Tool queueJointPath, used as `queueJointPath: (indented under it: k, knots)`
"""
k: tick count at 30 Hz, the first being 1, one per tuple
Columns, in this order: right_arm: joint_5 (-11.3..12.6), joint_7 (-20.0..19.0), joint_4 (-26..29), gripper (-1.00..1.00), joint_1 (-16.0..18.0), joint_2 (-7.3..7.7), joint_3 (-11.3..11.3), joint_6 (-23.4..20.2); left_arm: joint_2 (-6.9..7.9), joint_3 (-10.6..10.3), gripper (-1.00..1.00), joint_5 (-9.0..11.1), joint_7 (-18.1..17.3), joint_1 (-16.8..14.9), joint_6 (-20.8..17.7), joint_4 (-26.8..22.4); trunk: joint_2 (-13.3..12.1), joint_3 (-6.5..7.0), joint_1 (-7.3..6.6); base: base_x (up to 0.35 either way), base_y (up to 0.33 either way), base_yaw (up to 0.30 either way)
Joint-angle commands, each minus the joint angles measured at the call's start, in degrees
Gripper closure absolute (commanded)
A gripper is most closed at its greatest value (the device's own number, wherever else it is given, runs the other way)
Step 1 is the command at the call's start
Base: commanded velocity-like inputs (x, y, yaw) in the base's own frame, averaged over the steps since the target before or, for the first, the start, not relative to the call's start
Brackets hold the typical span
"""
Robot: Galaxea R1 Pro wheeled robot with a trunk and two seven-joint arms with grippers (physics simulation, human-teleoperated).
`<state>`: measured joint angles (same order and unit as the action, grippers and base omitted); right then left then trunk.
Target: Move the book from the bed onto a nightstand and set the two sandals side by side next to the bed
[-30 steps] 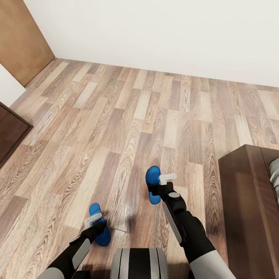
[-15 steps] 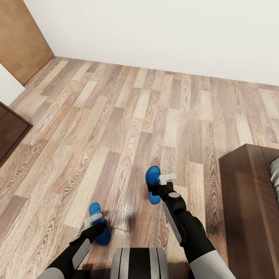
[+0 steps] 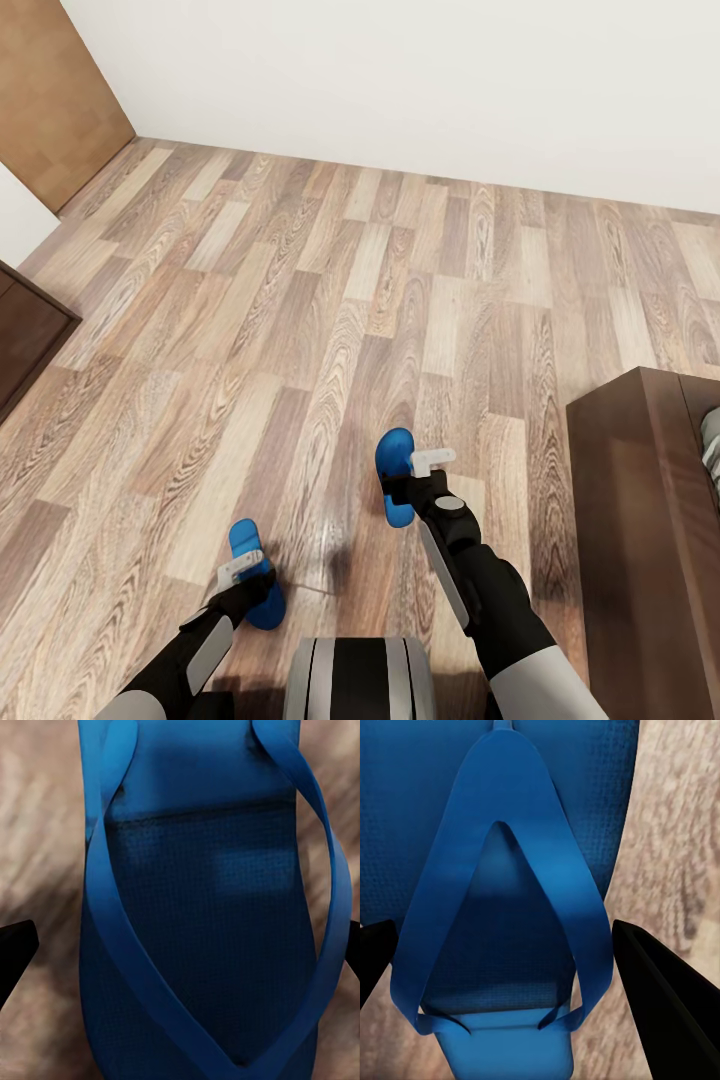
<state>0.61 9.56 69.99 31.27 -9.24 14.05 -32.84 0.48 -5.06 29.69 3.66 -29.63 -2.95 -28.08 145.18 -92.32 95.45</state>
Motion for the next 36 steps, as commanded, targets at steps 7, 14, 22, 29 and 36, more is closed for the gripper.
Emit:
queueJointPath:
  k: [7, 14, 22, 29, 36]
  knots:
    - [0.09, 0.37, 0.06, 1.0, 0.02, 0.01, 0.1, -0.3, 0.05, -0.34, -1.0, 0.37, 0.38, 0.01, -0.21, -0.13, 0.01, -0.03, -0.01, 0.0, 0.0, 0.0]
    - [0.09, 0.37, 0.06, 1.0, 0.02, 0.01, 0.1, -0.3, 0.05, -0.37, 1.0, 0.37, 0.38, 0.01, -0.21, -0.13, 0.01, -0.03, -0.01, 0.0, 0.0, 0.0]
    - [0.09, 0.37, 0.09, 1.0, 0.02, 0.01, 0.1, -0.3, 0.05, -0.37, 1.0, 0.33, 0.38, 0.01, -0.17, -0.13, 0.01, -0.03, -0.01, 0.0, 0.0, 0.0]
    - [0.09, 0.37, 0.12, 1.0, 0.02, 0.01, 0.1, -0.3, 0.11, -0.39, 1.0, 0.25, 0.33, 0.01, -0.34, -0.13, 0.0, 0.19, -0.03, 0.0, 0.0, 0.0]
    - [0.09, 0.37, 0.09, 1.0, 0.02, 0.03, 0.1, -0.3, 0.18, -0.53, 1.0, 0.2, 0.2, 0.01, -0.95, -0.17, -0.09, 1.74, -0.22, 0.0, 0.0, 0.0]
